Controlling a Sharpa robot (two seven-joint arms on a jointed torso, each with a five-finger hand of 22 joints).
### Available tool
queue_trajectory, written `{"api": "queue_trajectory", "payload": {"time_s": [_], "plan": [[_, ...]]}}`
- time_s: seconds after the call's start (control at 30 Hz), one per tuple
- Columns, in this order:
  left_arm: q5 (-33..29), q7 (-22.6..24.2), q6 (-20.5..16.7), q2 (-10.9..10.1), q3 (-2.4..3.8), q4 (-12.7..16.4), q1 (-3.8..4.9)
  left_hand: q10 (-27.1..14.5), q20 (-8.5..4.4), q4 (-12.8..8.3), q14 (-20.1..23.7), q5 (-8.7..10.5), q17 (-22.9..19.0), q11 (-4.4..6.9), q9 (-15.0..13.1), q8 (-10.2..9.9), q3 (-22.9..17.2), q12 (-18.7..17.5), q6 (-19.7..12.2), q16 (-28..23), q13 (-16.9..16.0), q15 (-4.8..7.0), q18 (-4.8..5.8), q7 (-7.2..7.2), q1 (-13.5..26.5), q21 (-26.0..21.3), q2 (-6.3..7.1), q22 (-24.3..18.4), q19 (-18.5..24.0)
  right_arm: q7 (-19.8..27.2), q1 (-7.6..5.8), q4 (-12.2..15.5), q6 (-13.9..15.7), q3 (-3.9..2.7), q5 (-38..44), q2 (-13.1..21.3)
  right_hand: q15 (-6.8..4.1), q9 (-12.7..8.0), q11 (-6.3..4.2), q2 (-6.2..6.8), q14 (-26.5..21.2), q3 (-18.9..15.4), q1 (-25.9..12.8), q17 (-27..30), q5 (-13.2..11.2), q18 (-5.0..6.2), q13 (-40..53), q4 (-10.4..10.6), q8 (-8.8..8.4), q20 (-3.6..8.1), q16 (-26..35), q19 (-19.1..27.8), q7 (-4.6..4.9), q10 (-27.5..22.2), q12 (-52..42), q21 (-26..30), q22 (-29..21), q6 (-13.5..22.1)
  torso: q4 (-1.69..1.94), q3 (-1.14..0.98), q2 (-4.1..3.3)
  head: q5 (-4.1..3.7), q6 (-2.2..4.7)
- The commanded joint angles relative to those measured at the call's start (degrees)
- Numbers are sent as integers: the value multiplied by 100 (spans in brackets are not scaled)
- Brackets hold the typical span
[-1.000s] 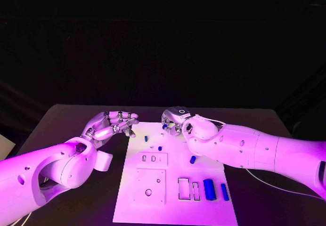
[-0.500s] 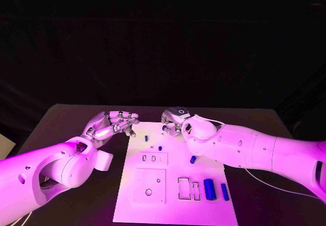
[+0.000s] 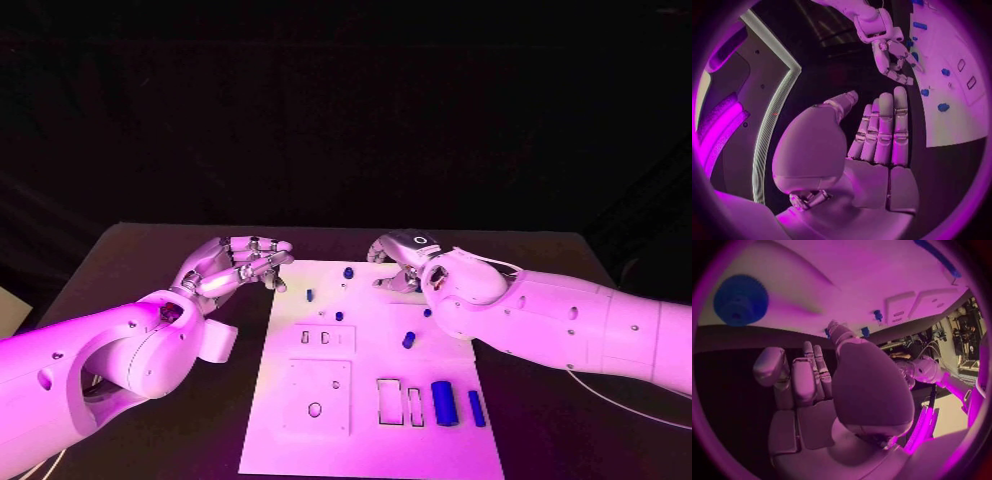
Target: Assemble the parts on the task board
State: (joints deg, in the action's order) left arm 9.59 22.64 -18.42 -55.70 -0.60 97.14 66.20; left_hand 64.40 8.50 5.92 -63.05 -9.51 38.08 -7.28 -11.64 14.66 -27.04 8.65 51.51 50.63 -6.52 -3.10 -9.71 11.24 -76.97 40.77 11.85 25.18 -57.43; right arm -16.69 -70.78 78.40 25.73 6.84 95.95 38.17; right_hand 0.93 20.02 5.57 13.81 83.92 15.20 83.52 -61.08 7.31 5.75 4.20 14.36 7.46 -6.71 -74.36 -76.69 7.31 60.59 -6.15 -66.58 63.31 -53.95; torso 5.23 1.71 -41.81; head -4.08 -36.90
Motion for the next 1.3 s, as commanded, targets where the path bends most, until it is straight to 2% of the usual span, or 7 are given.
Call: {"api": "queue_trajectory", "payload": {"time_s": [0.03, 0.2, 0.3, 0.33, 0.4, 0.53, 1.3], "plan": [[-4, 36, 104, -6, 5, -7, 9, -44, 2, 11, 29, -4, 4, -11, -7, 36, -28, 20, -32, 21, -6, -8, -57, 15, 8, 21, -34, 6, 24, 194, -47, 248, 536, -30, -336, 281, -76, -4, -75, 14, 98, 78, 58, -161, 42, -11, 44, 114, -23, 52, -110, -123, 64, 288, -143, -146, 178, -105, -49, -11, 14, -12, 16], [-4, 38, 108, -13, 4, -39, 9, -44, 2, 11, 29, -4, 4, -11, -7, 36, -28, 20, -32, 21, -6, -8, -57, 15, 8, 21, -34, 6, 24, 502, -115, 402, 598, -62, -1193, 727, -184, 12, -215, 160, 268, 312, -8, -918, 25, -204, 338, 209, 23, 149, -576, -565, 68, 1310, -656, -939, 1079, -263, -97, -36, 30, -14, 30], [-3, 37, 112, -16, 4, -51, 9, -49, 3, 10, 33, -3, 2, -12, -9, 37, -30, 26, -33, 27, -8, -9, -57, 16, 8, 33, -33, 15, 33, 597, -138, 317, 281, -70, -1612, 860, -301, 46, -355, 253, 350, -48, -74, -1343, 283, -309, 1240, 163, 59, 266, -840, -782, -18, 1863, -1707, -1376, 1576, -257, -118, -47, 30, -26, 25], [-3, 37, 113, -15, 4, -55, 9, -54, 4, 9, 38, -2, 0, -12, -12, 38, -32, 32, -35, 35, -11, -10, -57, 16, 8, 46, -32, 26, 43, 611, -142, 283, 187, -71, -1653, 882, -332, 74, -356, 118, 372, -192, -27, -1471, 333, -335, 2395, 173, 98, 297, -933, -831, -61, 1411, -2726, -1495, 1712, -261, -120, -48, 30, -28, 22], [-3, 38, 117, -9, 4, -65, 9, -54, 4, 9, 38, -2, 0, -12, -12, 38, -32, 32, -35, 35, -11, -10, -57, 16, 8, 46, -32, 26, 43, 624, -148, 213, 12, -73, -1702, 912, -268, 102, -380, 33, 457, -461, -92, -2024, 273, -430, 5879, 216, 136, 241, -1215, -1015, 4, 1704, -6025, -1849, 2124, -137, -129, -57, 25, -26, 21], [-2, 37, 129, 23, 4, -107, 8, -54, 4, 9, 38, -2, 0, -12, -12, 38, -32, 32, -35, 35, -11, -10, -57, 16, 8, 46, -32, 26, 43, 582, -155, 53, -356, -75, -1786, 931, -189, 116, -253, 8, 557, -647, -110, -2617, 287, -502, 7664, 216, 177, 175, -1463, -1173, 54, 2332, -7594, -2107, 2417, -30, -123, -57, 18, -39, 0], [-1, 37, 148, 62, 3, -171, 5, -54, 4, 9, 38, -2, 0, -12, -12, 38, -32, 32, -35, 35, -11, -10, -57, 16, 8, 46, -32, 26, 43, 332, -56, -348, -984, -71, -1846, 700, -46, 112, -96, -64, 608, -926, -110, -2892, 362, -575, 8471, 223, 204, 32, -1564, -1331, 198, 2843, -8291, -2342, 2669, 166, -107, -42, 34, -27, -106]]}}
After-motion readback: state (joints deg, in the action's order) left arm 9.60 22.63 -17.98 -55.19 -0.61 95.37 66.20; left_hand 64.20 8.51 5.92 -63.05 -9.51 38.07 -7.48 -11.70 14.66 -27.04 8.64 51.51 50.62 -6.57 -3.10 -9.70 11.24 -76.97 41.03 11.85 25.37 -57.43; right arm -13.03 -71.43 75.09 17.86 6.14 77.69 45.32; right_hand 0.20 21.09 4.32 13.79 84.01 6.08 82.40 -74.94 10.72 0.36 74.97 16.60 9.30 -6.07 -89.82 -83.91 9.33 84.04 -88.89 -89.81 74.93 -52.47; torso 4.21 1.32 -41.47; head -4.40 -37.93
